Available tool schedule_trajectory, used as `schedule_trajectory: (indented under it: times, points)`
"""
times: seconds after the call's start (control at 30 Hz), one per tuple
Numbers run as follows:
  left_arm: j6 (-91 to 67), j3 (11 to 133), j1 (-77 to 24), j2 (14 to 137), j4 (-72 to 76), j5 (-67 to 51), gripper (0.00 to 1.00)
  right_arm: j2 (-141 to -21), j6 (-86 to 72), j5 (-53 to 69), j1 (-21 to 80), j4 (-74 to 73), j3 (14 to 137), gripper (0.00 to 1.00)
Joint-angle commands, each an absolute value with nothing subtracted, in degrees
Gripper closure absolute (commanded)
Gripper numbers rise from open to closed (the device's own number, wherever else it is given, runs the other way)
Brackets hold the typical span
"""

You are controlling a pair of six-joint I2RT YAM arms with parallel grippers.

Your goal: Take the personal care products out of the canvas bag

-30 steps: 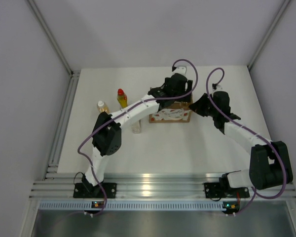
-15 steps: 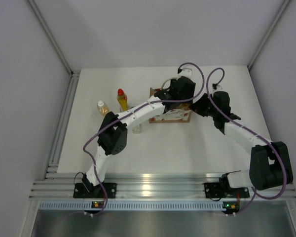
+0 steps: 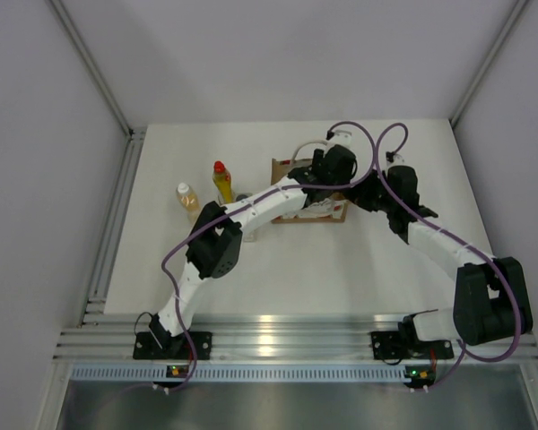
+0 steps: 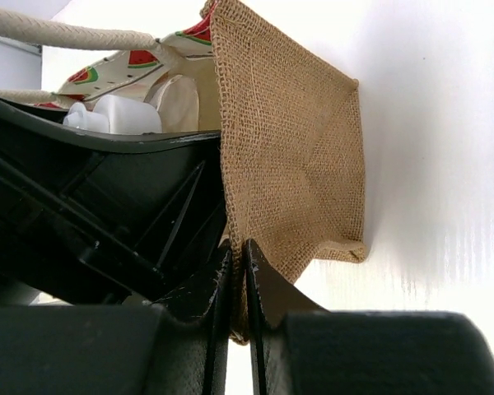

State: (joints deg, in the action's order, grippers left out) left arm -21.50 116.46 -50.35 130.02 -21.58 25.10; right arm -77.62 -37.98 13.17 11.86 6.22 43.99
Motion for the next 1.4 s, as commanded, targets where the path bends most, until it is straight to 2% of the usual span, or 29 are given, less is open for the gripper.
schedule_trajectory:
  times: [0.0,0.03,0.13,0.2,0.27,1.37]
  points:
    - [-20.6,118.6,-50.3,131.1,-23.1,26.6,0.38,-75.9,-36.9,12.5,11.5,4.5,45.8,0.91]
    - [-20.7,118.6,-50.3,131.0,-23.2,26.7,0.54,-75.8,-36.9,12.5,11.5,4.5,45.8,0.91]
    - [-20.7,118.8,-50.3,130.5,-23.1,27.5,0.73,-75.8,-36.9,12.7,11.6,4.5,45.9,0.91]
    - [-20.4,119.4,-50.2,130.0,-23.1,28.6,0.81,-75.8,-36.9,12.7,11.6,4.5,45.9,0.91]
    - [-20.1,120.1,-50.2,129.7,-23.2,29.6,1.0,-75.8,-36.9,12.8,11.6,4.5,45.9,0.91]
    - [-17.8,126.1,-48.7,110.6,-30.1,22.1,1.0,-77.3,-39.9,9.6,11.6,4.1,46.5,0.91]
